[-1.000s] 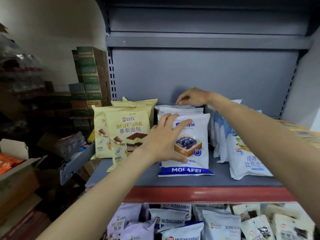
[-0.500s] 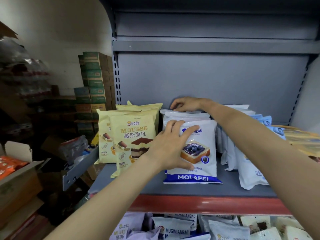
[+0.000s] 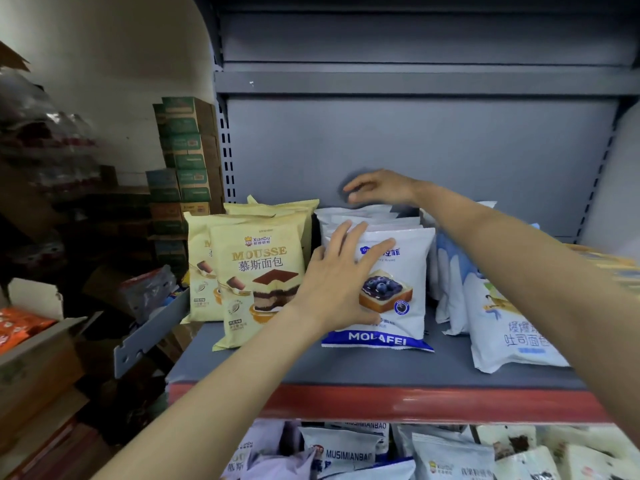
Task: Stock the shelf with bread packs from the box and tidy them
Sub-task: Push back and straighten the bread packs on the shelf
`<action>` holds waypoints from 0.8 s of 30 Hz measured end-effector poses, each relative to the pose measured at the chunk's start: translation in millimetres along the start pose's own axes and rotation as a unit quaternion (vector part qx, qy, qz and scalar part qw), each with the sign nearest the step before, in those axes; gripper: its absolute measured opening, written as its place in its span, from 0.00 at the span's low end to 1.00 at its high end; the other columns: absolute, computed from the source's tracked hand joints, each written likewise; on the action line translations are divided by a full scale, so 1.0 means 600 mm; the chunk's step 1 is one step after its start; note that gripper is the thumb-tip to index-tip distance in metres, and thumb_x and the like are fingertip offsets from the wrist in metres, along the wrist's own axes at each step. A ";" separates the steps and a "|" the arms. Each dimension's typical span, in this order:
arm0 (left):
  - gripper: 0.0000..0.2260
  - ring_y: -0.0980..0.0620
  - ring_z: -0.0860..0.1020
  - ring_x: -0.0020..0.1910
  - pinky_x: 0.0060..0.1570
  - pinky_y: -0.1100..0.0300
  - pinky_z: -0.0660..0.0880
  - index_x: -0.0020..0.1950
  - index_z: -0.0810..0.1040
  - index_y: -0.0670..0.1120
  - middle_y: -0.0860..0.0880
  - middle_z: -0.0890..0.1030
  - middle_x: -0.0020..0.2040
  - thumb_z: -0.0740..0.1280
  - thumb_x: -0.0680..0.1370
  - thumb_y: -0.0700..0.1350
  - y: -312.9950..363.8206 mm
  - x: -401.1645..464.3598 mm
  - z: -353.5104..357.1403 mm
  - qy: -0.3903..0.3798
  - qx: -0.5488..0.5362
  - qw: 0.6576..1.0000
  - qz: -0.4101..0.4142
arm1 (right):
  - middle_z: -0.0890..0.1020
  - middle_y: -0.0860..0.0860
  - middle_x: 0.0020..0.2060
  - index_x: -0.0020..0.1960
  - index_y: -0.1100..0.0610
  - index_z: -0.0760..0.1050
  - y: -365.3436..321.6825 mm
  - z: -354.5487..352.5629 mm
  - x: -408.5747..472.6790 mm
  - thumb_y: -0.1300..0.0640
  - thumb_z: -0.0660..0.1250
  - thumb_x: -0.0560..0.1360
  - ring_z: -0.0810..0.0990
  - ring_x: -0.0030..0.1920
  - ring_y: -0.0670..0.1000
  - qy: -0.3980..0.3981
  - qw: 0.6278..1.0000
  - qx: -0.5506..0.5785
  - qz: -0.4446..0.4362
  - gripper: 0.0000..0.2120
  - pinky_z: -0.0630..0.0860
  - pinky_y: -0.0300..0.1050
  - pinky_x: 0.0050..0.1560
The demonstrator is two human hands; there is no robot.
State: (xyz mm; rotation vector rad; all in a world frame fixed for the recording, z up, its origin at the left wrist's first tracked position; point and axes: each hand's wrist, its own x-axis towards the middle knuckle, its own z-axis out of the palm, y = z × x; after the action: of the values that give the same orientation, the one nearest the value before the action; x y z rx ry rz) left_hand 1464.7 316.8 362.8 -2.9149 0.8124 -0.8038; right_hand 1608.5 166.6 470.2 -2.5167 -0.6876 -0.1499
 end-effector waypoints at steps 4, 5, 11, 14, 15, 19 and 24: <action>0.51 0.48 0.27 0.73 0.72 0.38 0.51 0.77 0.44 0.60 0.54 0.30 0.75 0.75 0.64 0.61 -0.004 0.001 0.005 -0.011 -0.070 0.997 0.004 | 0.73 0.44 0.66 0.68 0.46 0.69 -0.055 -0.028 -0.101 0.43 0.54 0.80 0.72 0.61 0.47 0.112 0.977 0.179 0.034 0.19 0.69 0.42 0.59; 0.52 0.48 0.25 0.72 0.72 0.36 0.50 0.77 0.45 0.60 0.55 0.28 0.74 0.76 0.63 0.59 -0.005 -0.001 0.009 0.001 -0.105 0.994 0.004 | 0.71 0.42 0.66 0.69 0.45 0.68 -0.066 -0.020 -0.136 0.42 0.53 0.80 0.71 0.63 0.47 0.160 0.962 0.220 0.031 0.19 0.68 0.44 0.61; 0.56 0.53 0.27 0.72 0.73 0.51 0.37 0.74 0.37 0.61 0.52 0.28 0.74 0.79 0.63 0.56 0.022 -0.021 0.027 0.165 -0.345 0.919 -0.097 | 0.60 0.39 0.71 0.74 0.45 0.54 -0.038 0.135 -0.263 0.41 0.64 0.74 0.58 0.71 0.40 0.362 0.884 0.297 -0.007 0.33 0.57 0.45 0.73; 0.62 0.57 0.37 0.76 0.76 0.52 0.43 0.73 0.34 0.59 0.54 0.35 0.77 0.81 0.59 0.51 0.022 -0.016 0.039 0.154 -0.482 0.846 -0.166 | 0.57 0.38 0.73 0.75 0.41 0.48 -0.003 0.170 -0.263 0.34 0.70 0.65 0.57 0.73 0.40 0.345 0.881 0.325 -0.001 0.47 0.58 0.50 0.74; 0.64 0.57 0.43 0.77 0.76 0.51 0.49 0.74 0.33 0.59 0.55 0.39 0.78 0.82 0.57 0.52 0.020 -0.013 0.043 0.133 -0.525 0.821 -0.180 | 0.58 0.41 0.74 0.75 0.41 0.47 0.004 0.173 -0.260 0.35 0.72 0.63 0.59 0.73 0.41 0.325 0.876 0.356 0.006 0.49 0.60 0.51 0.74; 0.66 0.56 0.62 0.73 0.69 0.54 0.66 0.74 0.30 0.58 0.54 0.51 0.78 0.81 0.58 0.40 0.009 -0.006 0.049 0.049 -0.602 0.773 -0.196 | 0.70 0.48 0.70 0.75 0.50 0.53 0.014 0.177 -0.244 0.46 0.78 0.61 0.73 0.66 0.46 0.237 0.842 0.481 0.059 0.51 0.70 0.51 0.67; 0.61 0.67 0.65 0.62 0.53 0.77 0.67 0.74 0.28 0.52 0.65 0.55 0.70 0.76 0.65 0.31 0.006 0.000 0.042 0.053 -0.588 0.788 -0.174 | 0.79 0.50 0.60 0.70 0.53 0.63 0.011 0.168 -0.245 0.51 0.76 0.62 0.80 0.57 0.47 0.151 0.847 0.507 0.049 0.40 0.78 0.43 0.54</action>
State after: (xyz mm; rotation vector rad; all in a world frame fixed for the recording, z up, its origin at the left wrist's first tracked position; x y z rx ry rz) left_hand 1475.2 310.7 340.2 -4.2640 1.0755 -0.5565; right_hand 1482.0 148.5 346.1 -1.4493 -0.3489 -0.1011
